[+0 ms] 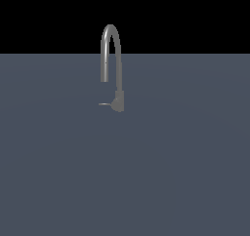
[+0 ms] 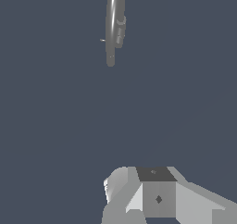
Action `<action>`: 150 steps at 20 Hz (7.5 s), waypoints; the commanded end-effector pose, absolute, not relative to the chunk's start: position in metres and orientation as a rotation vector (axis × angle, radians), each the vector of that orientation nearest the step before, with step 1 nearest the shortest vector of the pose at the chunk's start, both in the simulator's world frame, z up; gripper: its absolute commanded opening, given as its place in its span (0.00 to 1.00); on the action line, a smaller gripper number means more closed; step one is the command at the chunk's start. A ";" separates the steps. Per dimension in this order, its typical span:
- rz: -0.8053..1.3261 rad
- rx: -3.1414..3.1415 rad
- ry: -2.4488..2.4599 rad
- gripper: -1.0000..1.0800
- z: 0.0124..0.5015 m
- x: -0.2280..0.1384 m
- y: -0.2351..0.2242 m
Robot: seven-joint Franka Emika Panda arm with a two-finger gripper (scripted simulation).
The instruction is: Turn on the faucet by rotating a designated handle.
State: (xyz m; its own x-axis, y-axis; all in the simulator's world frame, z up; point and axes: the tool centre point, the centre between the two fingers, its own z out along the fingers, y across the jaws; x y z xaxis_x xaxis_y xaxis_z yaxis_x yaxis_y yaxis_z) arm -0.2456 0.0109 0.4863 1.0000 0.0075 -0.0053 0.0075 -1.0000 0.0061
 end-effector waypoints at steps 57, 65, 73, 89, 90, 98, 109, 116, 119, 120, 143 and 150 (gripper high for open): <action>-0.086 1.723 1.241 0.00 0.298 -0.071 0.098; -0.088 1.530 1.322 0.00 0.269 -0.058 0.104; -0.090 1.337 1.389 0.00 0.240 -0.045 0.108; -0.095 0.938 1.491 0.00 0.181 -0.020 0.109; -0.096 0.913 1.496 0.00 0.177 -0.019 0.108; -0.101 0.709 1.530 0.00 0.147 -0.006 0.104; -0.111 0.426 1.559 0.00 0.108 0.013 0.093; -0.118 0.264 1.566 0.00 0.087 0.025 0.084; -0.121 0.213 1.567 0.00 0.081 0.030 0.081; -0.122 0.198 1.568 0.00 0.079 0.031 0.080; -0.126 0.122 1.567 0.00 0.104 0.041 0.087; -0.131 0.125 1.577 0.00 0.113 0.040 0.080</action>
State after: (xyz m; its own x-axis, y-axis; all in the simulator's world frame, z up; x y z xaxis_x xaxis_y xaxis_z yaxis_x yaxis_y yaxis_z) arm 0.0395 0.0830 0.1036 -0.0189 -0.0031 -0.9998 0.1597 0.9872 -0.0060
